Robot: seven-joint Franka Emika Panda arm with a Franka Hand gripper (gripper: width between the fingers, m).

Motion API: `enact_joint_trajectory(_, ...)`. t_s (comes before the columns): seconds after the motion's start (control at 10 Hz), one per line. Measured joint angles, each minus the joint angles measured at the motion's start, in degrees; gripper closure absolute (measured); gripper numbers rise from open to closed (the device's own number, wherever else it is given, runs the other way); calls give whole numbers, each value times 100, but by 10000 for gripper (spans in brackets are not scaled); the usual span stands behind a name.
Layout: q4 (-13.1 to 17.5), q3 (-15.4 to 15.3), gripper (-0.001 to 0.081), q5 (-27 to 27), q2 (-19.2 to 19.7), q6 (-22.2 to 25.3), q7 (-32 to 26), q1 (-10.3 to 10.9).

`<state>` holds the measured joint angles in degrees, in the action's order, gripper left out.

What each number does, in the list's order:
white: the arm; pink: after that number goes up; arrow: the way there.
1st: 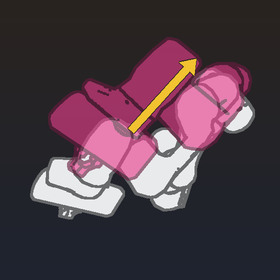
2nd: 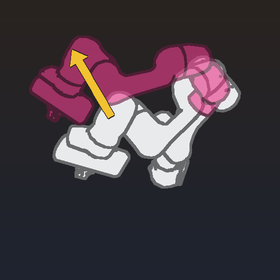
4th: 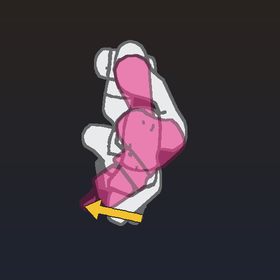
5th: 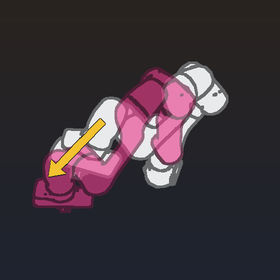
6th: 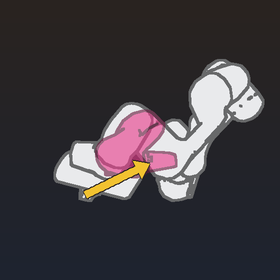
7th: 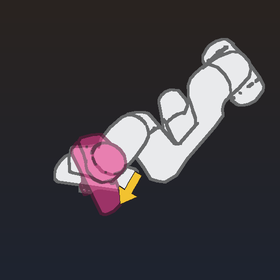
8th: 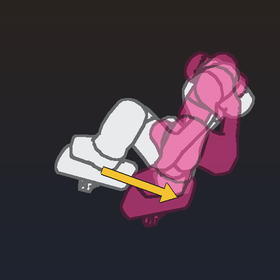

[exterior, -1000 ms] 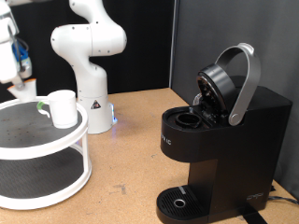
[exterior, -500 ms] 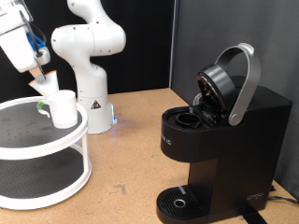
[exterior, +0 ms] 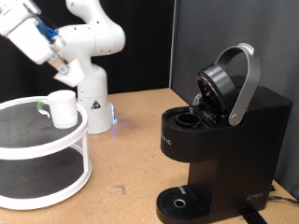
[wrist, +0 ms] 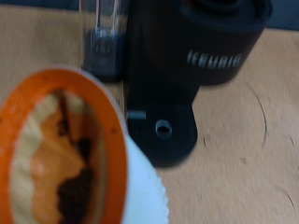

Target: Make a cup of coffee with the keurig machine

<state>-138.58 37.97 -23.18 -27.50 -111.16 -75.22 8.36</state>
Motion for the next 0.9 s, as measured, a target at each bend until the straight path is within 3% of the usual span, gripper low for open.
enact_joint_trajectory(0.1, 134, -13, 722, -181, 91, 287, 51, 154)
enact_joint_trajectory(0.3, 305, -99, 722, -473, 261, 374, 82, 433)
enact_joint_trajectory(0.6, 335, -500, 722, -545, 444, -197, 404, 581)
enact_joint_trajectory(0.7, 334, -483, 722, -545, 445, -139, 396, 581)
enact_joint_trajectory(0.9, 581, -227, 722, -830, 525, 1105, 396, 618)
